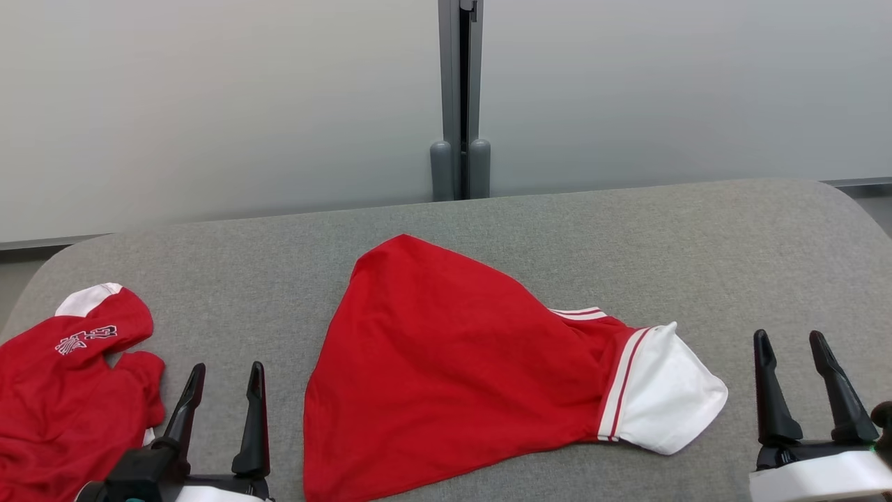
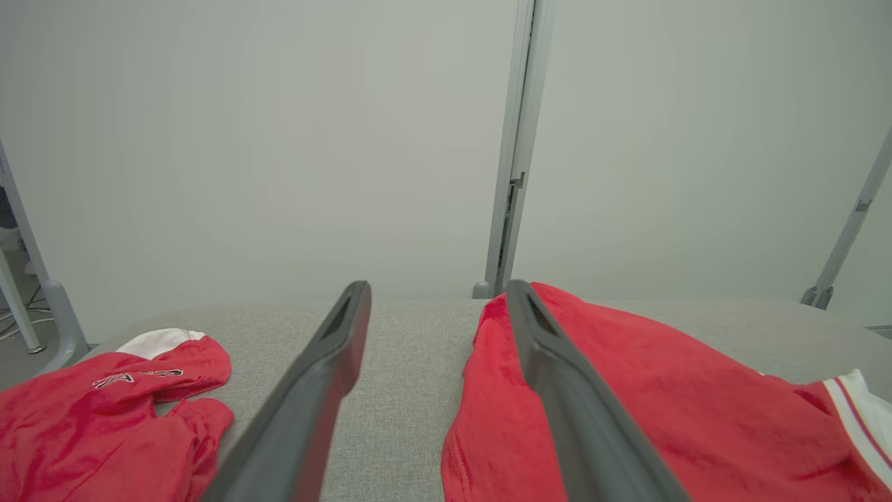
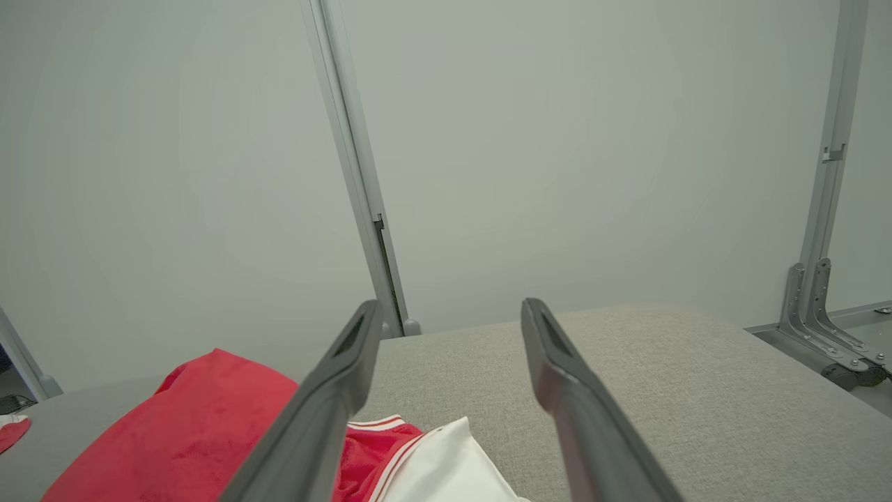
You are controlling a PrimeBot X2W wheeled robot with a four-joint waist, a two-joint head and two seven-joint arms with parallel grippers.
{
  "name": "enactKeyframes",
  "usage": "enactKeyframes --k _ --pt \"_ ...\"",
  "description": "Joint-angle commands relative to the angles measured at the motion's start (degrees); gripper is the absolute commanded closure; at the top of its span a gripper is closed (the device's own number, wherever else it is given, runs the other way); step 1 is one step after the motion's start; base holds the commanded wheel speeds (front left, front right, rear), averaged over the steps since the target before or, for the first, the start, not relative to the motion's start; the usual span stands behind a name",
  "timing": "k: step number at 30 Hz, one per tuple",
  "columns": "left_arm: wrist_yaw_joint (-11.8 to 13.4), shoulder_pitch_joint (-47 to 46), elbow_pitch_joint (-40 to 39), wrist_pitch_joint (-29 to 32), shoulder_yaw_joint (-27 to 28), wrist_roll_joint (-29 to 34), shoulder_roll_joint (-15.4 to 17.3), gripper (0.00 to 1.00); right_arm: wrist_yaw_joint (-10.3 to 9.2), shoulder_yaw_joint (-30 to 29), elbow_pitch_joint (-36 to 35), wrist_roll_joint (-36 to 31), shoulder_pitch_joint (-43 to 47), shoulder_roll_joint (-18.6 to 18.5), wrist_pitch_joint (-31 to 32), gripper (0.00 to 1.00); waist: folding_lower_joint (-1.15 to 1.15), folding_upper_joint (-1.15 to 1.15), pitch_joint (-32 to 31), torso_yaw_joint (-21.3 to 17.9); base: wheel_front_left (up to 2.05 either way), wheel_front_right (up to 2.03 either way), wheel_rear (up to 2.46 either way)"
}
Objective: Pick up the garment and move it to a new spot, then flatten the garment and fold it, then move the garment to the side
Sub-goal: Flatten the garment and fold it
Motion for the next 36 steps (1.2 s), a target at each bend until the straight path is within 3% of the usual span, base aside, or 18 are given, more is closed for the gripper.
enactKeyframes --k 1,7,13,22,36 --pt "-0.32 -0.11 0.27 -0.1 0.29 0.38 -0.01 0.0 0.01 -0.76 0.34 -0.56 0.16 -0.4 -0.37 0.0 0.0 0.0 0.0 0.15 0.0 0.0 0.0" --pt "-2.28 0.2 2.26 3.43 -1.34 -1.13 0.47 0.0 0.02 -4.6 5.18 -1.46 -0.94 -1.42 2.34 0.0 0.0 0.0 0.29 0.98 0.0 0.0 0.0" --pt "-5.77 0.74 2.68 15.1 -4.47 -4.41 1.97 0.0 0.01 -4.54 12.92 2.11 -4.05 -3.92 12.79 0.0 0.0 0.0 1.68 2.29 0.0 0.0 0.0" --pt "-6.25 -1.62 3.11 26.78 -6.09 -6.55 4.02 0.0 0.02 -2.4 24.24 6.7 -12.97 -6.41 23.7 0.0 0.0 0.0 6.61 4.29 0.0 0.0 0.0" --pt "-8.21 -7.71 8.92 34.32 -10.54 -7.75 4.83 0.0 0.04 4.52 33.34 11.48 -20.66 -6.97 31.98 0.0 0.0 0.0 12.45 6.43 0.0 0.0 0.0"
